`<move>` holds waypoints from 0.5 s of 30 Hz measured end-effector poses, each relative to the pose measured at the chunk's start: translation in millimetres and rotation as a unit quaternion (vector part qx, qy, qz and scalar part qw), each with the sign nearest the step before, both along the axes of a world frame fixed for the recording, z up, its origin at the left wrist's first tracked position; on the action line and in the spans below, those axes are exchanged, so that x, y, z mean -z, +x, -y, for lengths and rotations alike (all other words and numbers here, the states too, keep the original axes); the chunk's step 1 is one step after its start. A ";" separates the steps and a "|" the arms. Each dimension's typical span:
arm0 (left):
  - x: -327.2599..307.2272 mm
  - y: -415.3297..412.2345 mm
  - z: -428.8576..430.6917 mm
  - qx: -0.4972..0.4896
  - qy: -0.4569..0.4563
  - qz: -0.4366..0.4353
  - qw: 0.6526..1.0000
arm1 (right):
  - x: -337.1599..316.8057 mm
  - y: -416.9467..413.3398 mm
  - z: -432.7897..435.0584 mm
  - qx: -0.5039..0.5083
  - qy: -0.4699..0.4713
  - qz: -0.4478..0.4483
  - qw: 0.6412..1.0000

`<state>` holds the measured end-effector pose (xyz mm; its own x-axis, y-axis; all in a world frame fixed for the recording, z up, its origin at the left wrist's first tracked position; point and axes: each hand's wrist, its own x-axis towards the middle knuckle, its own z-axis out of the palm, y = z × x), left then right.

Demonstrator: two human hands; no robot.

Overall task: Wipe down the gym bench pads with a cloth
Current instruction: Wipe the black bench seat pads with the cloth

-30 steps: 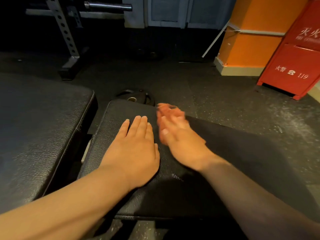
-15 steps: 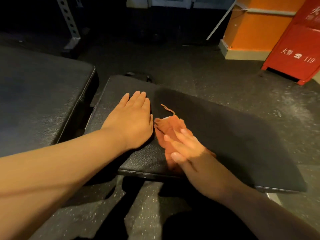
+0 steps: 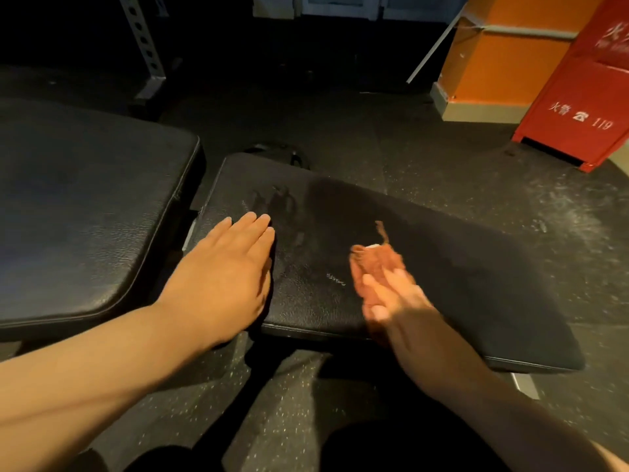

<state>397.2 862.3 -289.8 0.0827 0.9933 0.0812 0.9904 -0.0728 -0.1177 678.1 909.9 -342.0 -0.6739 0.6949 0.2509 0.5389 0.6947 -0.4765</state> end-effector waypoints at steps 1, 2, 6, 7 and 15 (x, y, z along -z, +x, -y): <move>-1.1 0.7 4.0 -0.007 -0.004 0.001 1.000 | 1.4 2.7 0.7 0.042 -0.028 -0.007 0.999; -0.8 2.3 6.3 -0.015 -0.008 0.000 1.000 | -1.5 -3.2 3.8 0.060 -0.042 0.009 0.997; -1.2 6.8 5.6 -0.027 -0.013 -0.008 1.000 | -14.8 -50.0 11.4 -0.056 -0.029 0.022 0.998; -1.7 6.4 5.4 -0.027 -0.010 -0.007 1.000 | -14.3 -51.1 5.6 -0.038 -0.037 0.042 0.998; -7.6 10.4 7.8 -0.036 -0.013 0.020 0.999 | -17.1 -22.7 0.0 0.002 -0.057 0.015 0.998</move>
<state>407.6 854.5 -282.2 0.0084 0.9983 0.0573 0.9970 -0.0039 -0.0775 655.4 909.9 -325.0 -0.6766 0.7209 0.1498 0.5578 0.6347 -0.5348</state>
